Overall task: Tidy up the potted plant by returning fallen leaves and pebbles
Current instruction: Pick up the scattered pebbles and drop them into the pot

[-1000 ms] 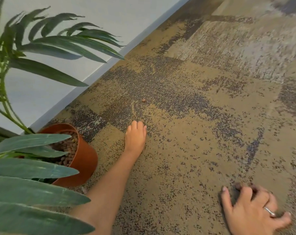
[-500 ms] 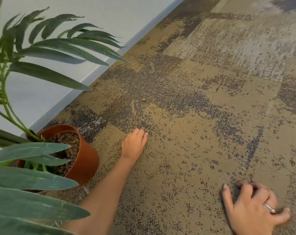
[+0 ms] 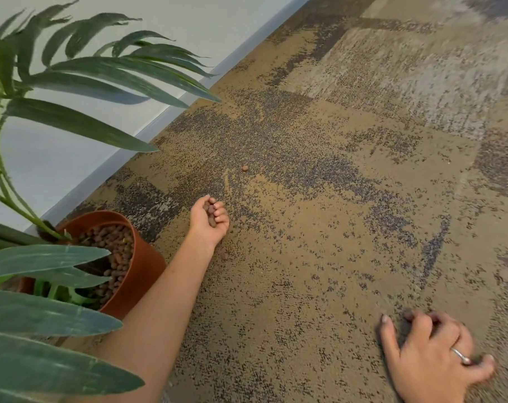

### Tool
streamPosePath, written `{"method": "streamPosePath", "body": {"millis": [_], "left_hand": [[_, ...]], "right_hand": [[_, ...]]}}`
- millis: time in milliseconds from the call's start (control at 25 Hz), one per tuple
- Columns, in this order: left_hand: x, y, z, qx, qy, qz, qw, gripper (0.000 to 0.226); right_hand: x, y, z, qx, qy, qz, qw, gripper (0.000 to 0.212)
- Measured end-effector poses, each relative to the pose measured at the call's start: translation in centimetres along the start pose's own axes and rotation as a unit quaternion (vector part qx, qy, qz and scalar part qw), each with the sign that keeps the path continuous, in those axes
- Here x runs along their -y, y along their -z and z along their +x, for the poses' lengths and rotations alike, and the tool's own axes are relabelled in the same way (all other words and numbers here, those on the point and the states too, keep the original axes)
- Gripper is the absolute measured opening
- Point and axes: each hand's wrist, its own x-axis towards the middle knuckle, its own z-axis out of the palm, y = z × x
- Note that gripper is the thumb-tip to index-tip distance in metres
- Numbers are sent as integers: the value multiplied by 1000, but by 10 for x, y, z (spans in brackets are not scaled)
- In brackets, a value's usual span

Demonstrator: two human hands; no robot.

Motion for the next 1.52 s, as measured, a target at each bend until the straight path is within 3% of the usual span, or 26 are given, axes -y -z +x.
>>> {"method": "streamPosePath", "body": {"millis": [160, 280, 360, 440, 480, 560, 600, 640, 720, 880, 920, 960, 1000, 1040, 1120, 1160, 1200, 1280, 1360, 1520], "left_hand": [[-4, -21, 18, -43, 9, 26, 999, 34], [-10, -43, 36, -69, -31, 156, 985, 30], [-15, -60, 47, -71, -70, 278, 955, 27], [-19, -76, 57, -78, -134, 458, 875, 28], [-19, -82, 63, -85, -177, 566, 801, 31], [-14, -90, 73, -77, -246, 746, 614, 32], [-10, -93, 77, -67, -264, 800, 534, 31], [-7, -93, 82, -57, -276, 833, 476, 30], [-4, -93, 91, -49, -288, 863, 412, 32], [-10, -96, 101, -36, -278, 887, 368, 28], [-12, -97, 101, -34, -271, 885, 376, 27], [-15, -97, 99, -29, -264, 873, 410, 27], [-16, -96, 95, -26, -259, 841, 473, 25], [-19, -95, 90, -23, -257, 777, 574, 24], [-24, -86, 76, 8, -212, 498, 841, 22], [-25, -80, 66, 42, -163, 329, 929, 23], [-24, -71, 56, 78, -121, 192, 971, 23], [-20, -52, 39, 125, -82, 34, 988, 19], [-15, -37, 22, 148, -64, -48, 986, 7], [-11, -17, -4, 115, -39, -38, 992, 19]], "right_hand": [[4, -1, 1, 11, -9, 12, 1000, 48], [4, 0, 7, 20, -6, 27, 999, 49], [5, 0, 9, 22, -2, 44, 999, 48], [7, -2, 9, 26, 2, 59, 998, 47], [8, -3, 10, 28, 1, 68, 997, 47], [8, -6, 12, 31, -4, 84, 996, 50], [7, -7, 14, 29, -5, 91, 995, 51], [7, -8, 15, 26, -6, 97, 995, 52], [8, -9, 15, 22, -7, 104, 994, 50], [10, -11, 15, 21, -6, 108, 994, 51], [9, -12, 16, 20, -7, 110, 994, 52], [8, -12, 17, 18, -9, 112, 994, 52], [6, -11, 18, 17, -12, 111, 994, 53], [4, -10, 18, 20, -17, 107, 994, 53], [3, -9, 17, 36, -20, 93, 995, 54], [2, -9, 16, 41, -20, 85, 995, 54], [1, -10, 14, 43, -18, 74, 996, 54], [-3, -11, 13, 47, -13, 51, 998, 52], [-7, -10, 12, 36, -14, 33, 999, 52], [-4, -2, 9, 18, -12, 18, 1000, 50]]}}
